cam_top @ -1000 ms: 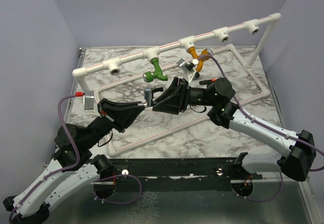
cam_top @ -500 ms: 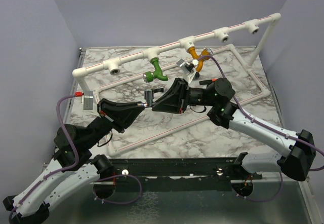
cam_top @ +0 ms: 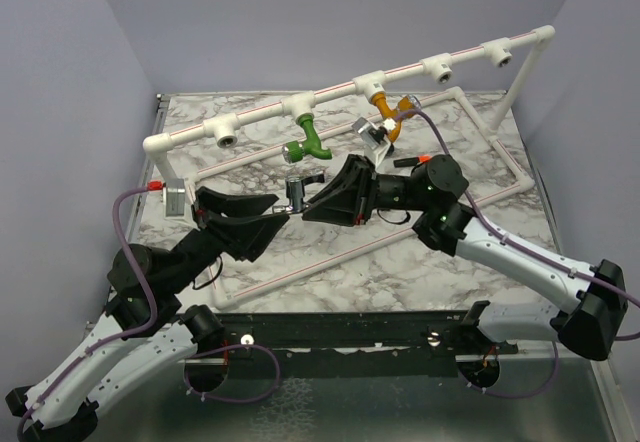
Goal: Install the water faucets
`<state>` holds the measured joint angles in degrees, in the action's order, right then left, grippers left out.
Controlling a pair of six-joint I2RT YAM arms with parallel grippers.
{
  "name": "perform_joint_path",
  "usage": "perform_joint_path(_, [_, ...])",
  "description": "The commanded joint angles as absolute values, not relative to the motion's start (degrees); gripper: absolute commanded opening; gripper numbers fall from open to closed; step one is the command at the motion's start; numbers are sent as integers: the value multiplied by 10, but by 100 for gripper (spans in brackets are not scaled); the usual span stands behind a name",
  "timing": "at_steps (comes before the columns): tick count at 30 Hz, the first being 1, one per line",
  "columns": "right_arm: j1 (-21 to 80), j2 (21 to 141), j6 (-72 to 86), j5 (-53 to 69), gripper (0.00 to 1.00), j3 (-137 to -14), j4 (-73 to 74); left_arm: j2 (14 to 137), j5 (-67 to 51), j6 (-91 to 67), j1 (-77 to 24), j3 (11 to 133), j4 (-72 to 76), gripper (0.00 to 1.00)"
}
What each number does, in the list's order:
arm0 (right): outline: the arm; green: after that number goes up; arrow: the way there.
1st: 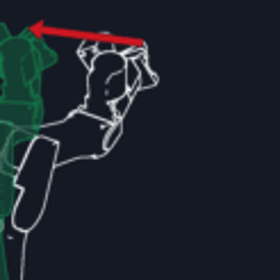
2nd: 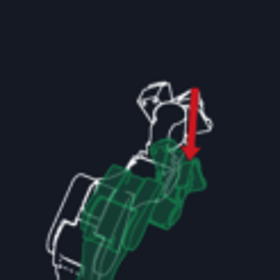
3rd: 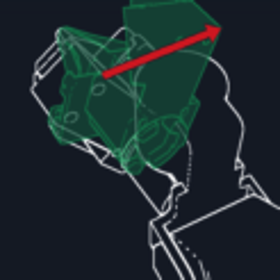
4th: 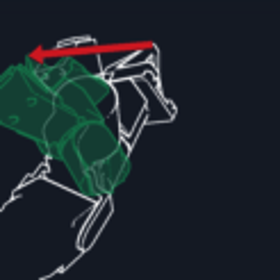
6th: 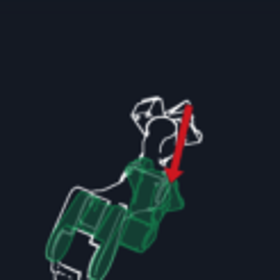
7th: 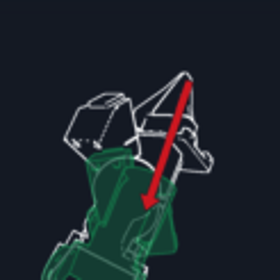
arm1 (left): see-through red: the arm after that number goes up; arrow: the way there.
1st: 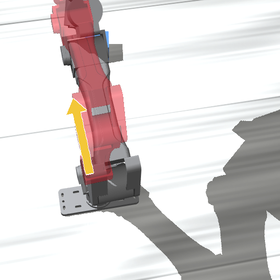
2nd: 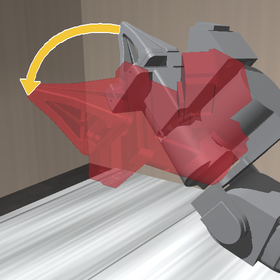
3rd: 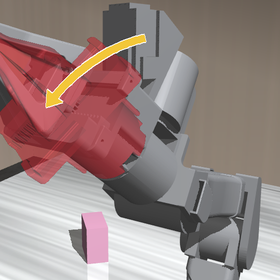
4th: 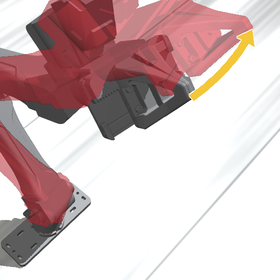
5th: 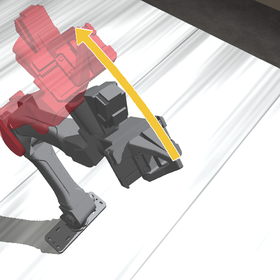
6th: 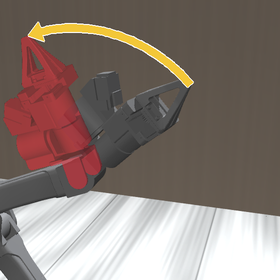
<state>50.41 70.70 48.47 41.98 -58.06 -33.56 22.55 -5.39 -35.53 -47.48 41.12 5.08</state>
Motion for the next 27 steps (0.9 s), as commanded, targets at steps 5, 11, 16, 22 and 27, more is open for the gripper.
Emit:
perform_joint_path(5, [510, 650, 404, 375, 1, -593, -250, 250, -29, -318, -476, 471, -9, 88])
perform_joint_path(11, [510, 614, 309, 304, 1, -627, -100, 285, -27, -280, -477, 518, -52, 96])
perform_joint_path(16, [509, 580, 225, 209, 0, -659, 26, 346, -5, -227, -476, 595, -127, 98])
perform_joint_path(22, [510, 555, 135, 78, 1, -706, 142, 427, 53, -157, -476, 686, -187, 98])
perform_joint_path(27, [510, 548, 69, -39, 1, -747, 222, 487, 84, -96, -476, 739, -194, 98])
